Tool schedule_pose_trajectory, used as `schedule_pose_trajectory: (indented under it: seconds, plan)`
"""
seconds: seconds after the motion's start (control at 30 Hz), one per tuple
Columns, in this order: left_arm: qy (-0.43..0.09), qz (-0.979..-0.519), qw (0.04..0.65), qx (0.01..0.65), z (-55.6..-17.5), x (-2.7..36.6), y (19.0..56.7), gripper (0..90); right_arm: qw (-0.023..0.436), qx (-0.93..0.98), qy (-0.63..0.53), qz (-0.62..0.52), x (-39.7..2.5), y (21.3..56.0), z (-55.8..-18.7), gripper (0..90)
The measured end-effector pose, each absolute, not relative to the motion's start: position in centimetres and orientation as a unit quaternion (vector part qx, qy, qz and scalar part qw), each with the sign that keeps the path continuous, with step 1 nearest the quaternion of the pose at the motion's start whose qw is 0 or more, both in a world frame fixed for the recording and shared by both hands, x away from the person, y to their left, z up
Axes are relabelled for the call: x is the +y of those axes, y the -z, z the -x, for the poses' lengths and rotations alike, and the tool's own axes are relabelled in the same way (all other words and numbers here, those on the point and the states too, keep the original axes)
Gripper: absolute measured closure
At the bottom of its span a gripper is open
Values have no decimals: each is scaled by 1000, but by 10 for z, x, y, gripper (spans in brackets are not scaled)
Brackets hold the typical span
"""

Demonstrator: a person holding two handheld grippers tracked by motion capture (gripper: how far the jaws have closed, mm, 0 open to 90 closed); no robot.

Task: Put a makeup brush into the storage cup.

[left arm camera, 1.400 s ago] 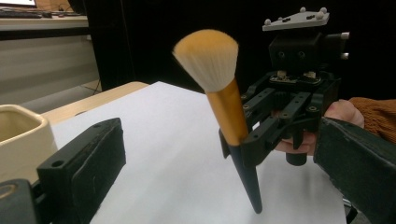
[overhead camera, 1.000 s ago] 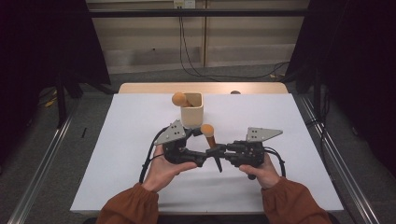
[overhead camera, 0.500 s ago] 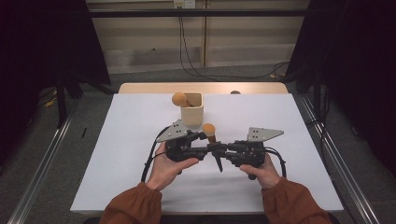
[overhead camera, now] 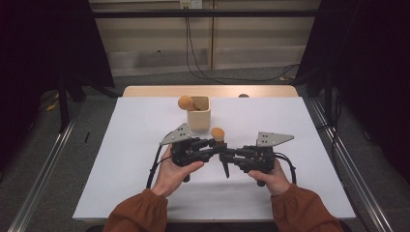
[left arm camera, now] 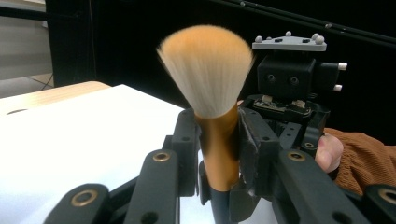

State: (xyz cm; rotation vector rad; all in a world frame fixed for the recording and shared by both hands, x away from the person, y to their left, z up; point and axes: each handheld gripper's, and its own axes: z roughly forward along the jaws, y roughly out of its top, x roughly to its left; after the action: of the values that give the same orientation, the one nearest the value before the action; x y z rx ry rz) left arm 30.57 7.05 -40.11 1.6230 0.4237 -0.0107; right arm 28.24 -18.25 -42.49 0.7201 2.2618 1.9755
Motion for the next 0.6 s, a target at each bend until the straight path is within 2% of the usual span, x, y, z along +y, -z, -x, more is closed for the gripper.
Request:
schedule_pose_trajectory:
  seconds: [0.13, 0.6]
  plan:
    - [19, -722, 665, 192, -307, 70, 401, 715, 28, 733, -639, -233, -182, 425, -282, 750]
    - [4, -732, 652, 198, -306, 67, 399, 725, 35, 737, -629, -244, -182, 425, -283, 724]
